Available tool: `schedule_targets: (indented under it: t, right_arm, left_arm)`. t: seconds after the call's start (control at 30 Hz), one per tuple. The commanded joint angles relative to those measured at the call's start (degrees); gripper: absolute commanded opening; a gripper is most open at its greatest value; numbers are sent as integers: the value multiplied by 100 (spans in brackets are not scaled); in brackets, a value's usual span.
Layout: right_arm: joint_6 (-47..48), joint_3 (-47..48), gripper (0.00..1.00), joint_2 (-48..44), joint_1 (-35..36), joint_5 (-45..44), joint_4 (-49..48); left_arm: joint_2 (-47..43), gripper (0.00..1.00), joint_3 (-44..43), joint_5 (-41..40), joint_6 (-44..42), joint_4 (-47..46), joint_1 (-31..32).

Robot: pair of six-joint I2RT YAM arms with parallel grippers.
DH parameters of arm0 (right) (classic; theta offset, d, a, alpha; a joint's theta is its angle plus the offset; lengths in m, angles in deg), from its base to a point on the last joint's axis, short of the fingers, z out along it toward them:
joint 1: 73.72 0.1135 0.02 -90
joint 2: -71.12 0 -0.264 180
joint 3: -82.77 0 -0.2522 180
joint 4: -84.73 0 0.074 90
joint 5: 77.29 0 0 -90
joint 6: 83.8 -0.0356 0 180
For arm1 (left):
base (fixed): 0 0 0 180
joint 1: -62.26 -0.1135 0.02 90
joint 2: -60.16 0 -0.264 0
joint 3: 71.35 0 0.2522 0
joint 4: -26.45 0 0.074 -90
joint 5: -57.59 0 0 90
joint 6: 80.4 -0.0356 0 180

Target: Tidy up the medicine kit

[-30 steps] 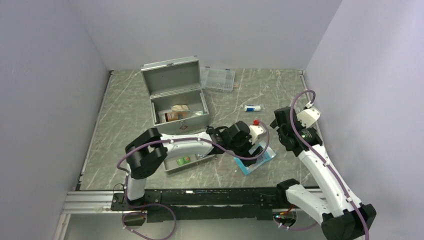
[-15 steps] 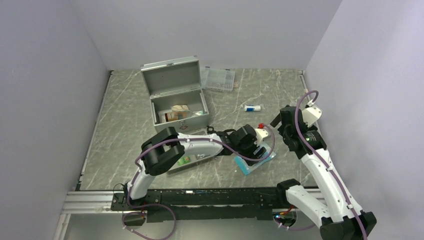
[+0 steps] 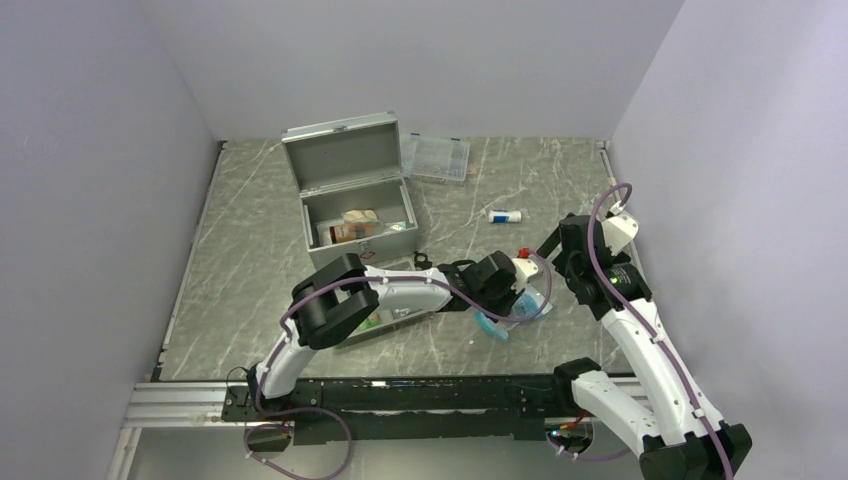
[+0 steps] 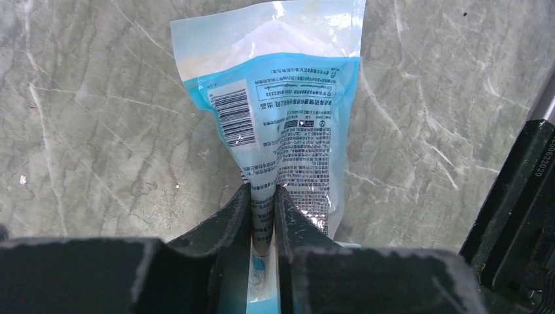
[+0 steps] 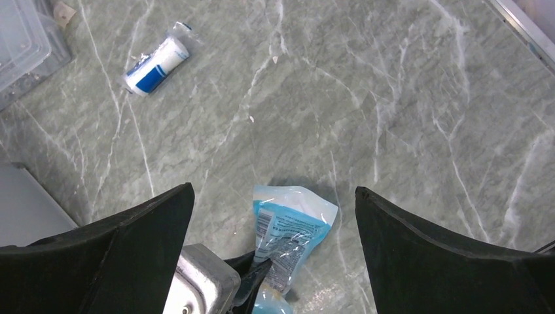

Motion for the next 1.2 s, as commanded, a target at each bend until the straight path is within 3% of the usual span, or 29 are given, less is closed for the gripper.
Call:
schedule_targets:
  t: [0.0,0.07,0.1,0.47,0.8,1.17]
  right_arm:
    - [44,-52,96,-70,-25,99,-231]
    - [51,-54,96,-50,-22,113,-247]
    - [57,-61,96,-52,-28,122,-271]
    - [109,162,96,59,-54,31,-314]
    - [99,587,96,307,-65,194,-493]
    - [154,476,96,367,-76,246,-744]
  left_arm:
    - [120,13,-17,-158,-14,29,49]
    - [58,1,27,-212,-26,30,49]
    - [29,0,53,-228,-31,29,49]
    - [-750,0,637,-494,24,-57,49]
    - [-1799,0,850,-1220,-187,586,7]
    - [-3092,0,811,-1727,-411,1719,-804]
